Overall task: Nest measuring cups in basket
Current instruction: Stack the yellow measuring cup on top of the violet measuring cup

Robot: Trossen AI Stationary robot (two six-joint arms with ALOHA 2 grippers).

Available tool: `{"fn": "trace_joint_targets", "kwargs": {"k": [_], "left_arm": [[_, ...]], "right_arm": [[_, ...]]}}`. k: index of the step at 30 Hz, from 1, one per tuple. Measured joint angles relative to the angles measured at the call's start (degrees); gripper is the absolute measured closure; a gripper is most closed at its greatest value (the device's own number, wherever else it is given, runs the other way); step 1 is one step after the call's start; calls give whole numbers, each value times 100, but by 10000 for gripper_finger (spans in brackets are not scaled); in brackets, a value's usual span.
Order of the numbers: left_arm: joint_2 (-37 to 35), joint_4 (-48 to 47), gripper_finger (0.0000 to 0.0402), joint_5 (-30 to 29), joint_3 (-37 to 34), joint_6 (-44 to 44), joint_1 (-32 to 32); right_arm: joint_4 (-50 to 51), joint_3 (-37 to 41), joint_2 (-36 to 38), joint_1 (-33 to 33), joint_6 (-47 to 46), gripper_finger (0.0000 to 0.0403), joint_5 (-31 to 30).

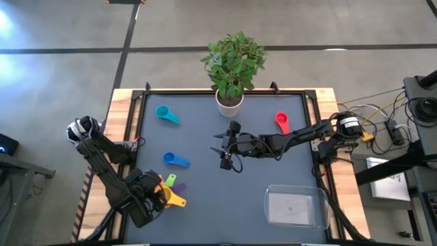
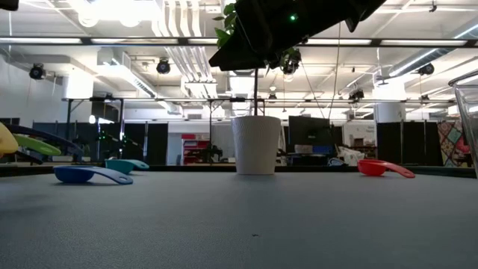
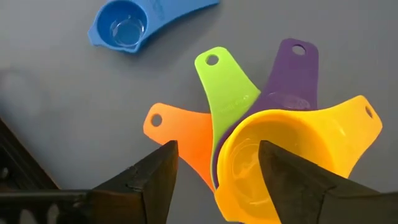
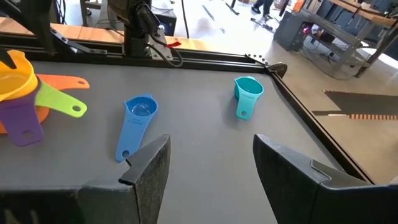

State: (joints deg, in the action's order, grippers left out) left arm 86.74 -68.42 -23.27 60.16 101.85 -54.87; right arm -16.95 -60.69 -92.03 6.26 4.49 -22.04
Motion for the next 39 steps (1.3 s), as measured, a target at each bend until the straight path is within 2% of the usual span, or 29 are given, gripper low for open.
{"fn": "trace_joint_targets", "kwargs": {"k": [6, 14, 17, 20, 25, 32, 39], "left_arm": [[-3, 314, 226, 38, -202, -110, 7], [-16, 939, 231, 179, -651, -176, 13], [-22, 1059, 246, 177, -723, -176, 13], [-22, 1088, 285, 161, -733, -176, 13], [-29, 1077, 384, 108, -733, -86, 13], [-63, 1009, 391, -82, -708, 327, 2], [-79, 912, 392, -345, -554, 375, -26]], "right_arm": [[0, 0, 0, 0, 0, 183, 0], [0, 0, -1, 0, 0, 183, 1], [0, 0, 0, 0, 0, 183, 0], [0, 0, 0, 0, 0, 183, 0], [0, 0, 0, 0, 0, 183, 0], [2, 0, 0, 0, -2, 183, 0], [2, 0, 0, 0, -39, 183, 1]]}}
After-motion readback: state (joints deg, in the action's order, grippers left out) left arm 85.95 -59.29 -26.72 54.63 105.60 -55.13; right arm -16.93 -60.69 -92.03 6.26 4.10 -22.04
